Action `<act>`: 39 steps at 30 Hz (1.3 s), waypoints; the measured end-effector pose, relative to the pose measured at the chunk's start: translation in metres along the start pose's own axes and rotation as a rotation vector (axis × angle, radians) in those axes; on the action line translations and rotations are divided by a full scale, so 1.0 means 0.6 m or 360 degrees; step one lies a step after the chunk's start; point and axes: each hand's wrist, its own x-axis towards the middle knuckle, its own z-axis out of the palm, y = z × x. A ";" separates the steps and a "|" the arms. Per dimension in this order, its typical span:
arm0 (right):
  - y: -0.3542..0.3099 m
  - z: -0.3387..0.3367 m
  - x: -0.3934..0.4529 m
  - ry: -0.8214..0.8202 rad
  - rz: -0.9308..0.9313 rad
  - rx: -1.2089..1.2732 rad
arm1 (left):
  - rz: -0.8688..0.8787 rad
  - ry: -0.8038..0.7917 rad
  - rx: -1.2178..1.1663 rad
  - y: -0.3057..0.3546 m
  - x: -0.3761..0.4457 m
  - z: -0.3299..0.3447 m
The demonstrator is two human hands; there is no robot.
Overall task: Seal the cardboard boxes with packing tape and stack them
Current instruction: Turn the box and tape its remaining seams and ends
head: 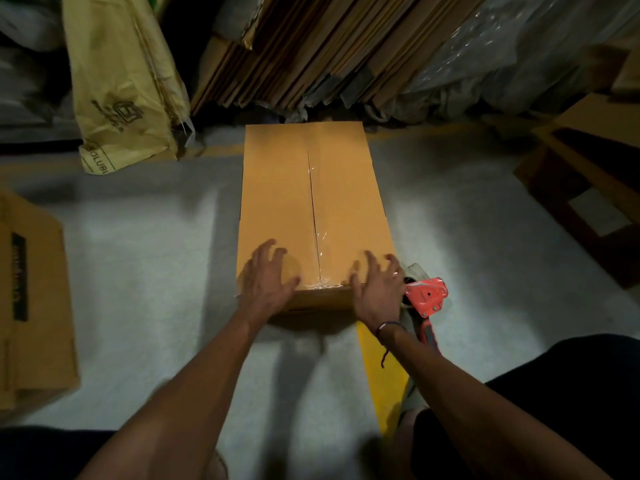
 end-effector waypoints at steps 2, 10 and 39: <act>0.021 -0.003 0.020 -0.0081 0.0415 0.0127 | -0.0288 0.0120 -0.0012 -0.034 -0.005 -0.008; 0.067 0.016 0.090 -0.0634 0.0483 0.0386 | -0.0617 -0.0312 -0.0500 -0.090 -0.024 -0.001; 0.037 0.042 -0.009 -0.0517 0.0485 0.1078 | -0.0727 0.0249 -0.0175 -0.094 -0.121 -0.033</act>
